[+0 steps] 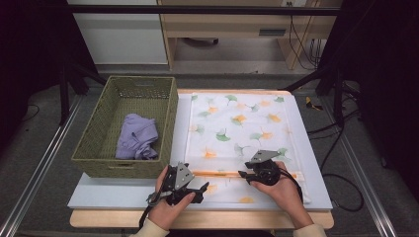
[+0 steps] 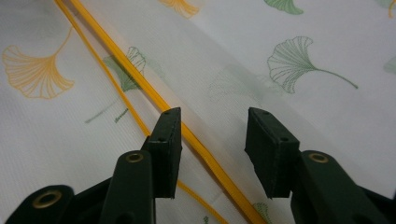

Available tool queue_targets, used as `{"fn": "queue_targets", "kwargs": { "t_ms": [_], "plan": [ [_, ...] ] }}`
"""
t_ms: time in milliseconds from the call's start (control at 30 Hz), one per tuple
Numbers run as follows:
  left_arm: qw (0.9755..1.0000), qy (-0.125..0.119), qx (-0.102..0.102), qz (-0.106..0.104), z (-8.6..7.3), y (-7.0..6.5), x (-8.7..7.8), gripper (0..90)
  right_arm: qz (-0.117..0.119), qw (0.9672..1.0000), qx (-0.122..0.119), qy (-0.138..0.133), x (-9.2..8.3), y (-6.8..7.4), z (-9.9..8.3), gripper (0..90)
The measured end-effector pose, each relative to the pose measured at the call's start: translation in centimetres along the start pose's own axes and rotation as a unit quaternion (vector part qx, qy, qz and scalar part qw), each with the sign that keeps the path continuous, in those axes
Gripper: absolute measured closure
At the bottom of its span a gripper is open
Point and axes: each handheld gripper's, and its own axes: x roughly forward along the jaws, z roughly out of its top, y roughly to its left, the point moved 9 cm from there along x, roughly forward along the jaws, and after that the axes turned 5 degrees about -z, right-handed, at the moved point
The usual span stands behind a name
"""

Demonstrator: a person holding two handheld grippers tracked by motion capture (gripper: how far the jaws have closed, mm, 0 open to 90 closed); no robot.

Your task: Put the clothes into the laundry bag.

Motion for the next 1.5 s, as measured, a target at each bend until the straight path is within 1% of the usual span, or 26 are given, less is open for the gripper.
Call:
{"fn": "queue_targets", "kwargs": {
  "t_ms": [100,233,300,400,467,600,667,767,900,933,1033,1067,1100,1167,1200,1233,1500],
  "plan": [
    [1.0000,0.000,0.000,-0.001,0.0,-0.1,0.0,9.9,-0.001,1.0000,0.004,0.007,0.2,-0.1,-0.1,56.2],
    [1.0000,0.001,0.001,-0.003,-0.1,-0.2,0.0,9.9,0.001,0.9998,0.008,0.018,0.5,-0.3,-0.4,62.2],
    [1.0000,0.001,0.000,-0.004,-0.1,-0.2,0.1,9.9,0.001,0.9997,0.018,0.017,0.6,-0.5,-0.3,67.0],
    [1.0000,0.003,0.000,-0.004,-0.1,-0.2,0.2,9.9,0.002,0.9995,0.026,0.016,0.6,-0.8,-0.4,74.3],
    [1.0000,0.004,0.000,-0.003,-0.1,-0.2,0.2,9.9,-0.001,0.9996,0.022,0.016,0.6,-1.0,-0.4,77.8],
    [1.0000,0.003,-0.002,0.000,-0.2,-0.2,0.2,9.9,-0.011,0.9995,0.023,0.019,0.7,-1.1,-0.2,86.8],
    [1.0000,0.003,0.001,-0.001,-0.2,-0.3,0.2,9.9,-0.018,0.9995,0.019,0.019,0.8,-1.1,0.0,88.0],
    [1.0000,0.001,0.002,-0.003,0.0,-0.4,0.1,9.9,-0.021,0.9996,0.019,0.004,0.3,-1.4,0.5,88.3],
    [1.0000,0.003,0.005,-0.001,0.0,-0.3,0.0,9.9,-0.025,0.9988,0.034,-0.023,-0.7,-1.6,1.4,88.6],
    [1.0000,0.000,0.002,0.000,0.1,-0.2,0.0,9.9,-0.027,0.9985,0.037,-0.030,-1.1,-1.7,1.7,88.7],
    [1.0000,-0.001,0.003,0.003,0.1,-0.2,-0.1,9.9,-0.032,0.9970,0.048,-0.051,-2.1,-1.9,2.6,88.8],
    [1.0000,0.002,0.006,0.002,0.1,-0.2,-0.2,9.9,-0.035,0.9960,0.052,-0.064,-2.7,-2.0,3.1,88.7],
    [1.0000,0.004,0.009,0.001,0.1,-0.1,-0.2,9.9,-0.035,0.9955,0.055,-0.068,-3.0,-2.0,3.3,88.8],
    [1.0000,0.000,0.007,0.002,0.2,-0.2,-0.1,9.9,-0.036,0.9939,0.064,-0.082,-3.6,-2.1,3.8,88.8],
    [1.0000,0.000,0.007,0.002,0.2,-0.2,-0.1,9.9,-0.036,0.9939,0.064,-0.082,-3.6,-2.1,3.8,88.8],
    [1.0000,0.001,0.007,0.002,0.2,-0.2,-0.1,9.9,-0.036,0.9927,0.068,-0.093,-4.1,-2.1,4.2,88.8],
    [1.0000,0.002,0.006,0.004,0.2,-0.3,0.0,9.9,-0.039,0.9898,0.076,-0.114,-4.7,-2.1,4.5,88.8]
  ]
}}
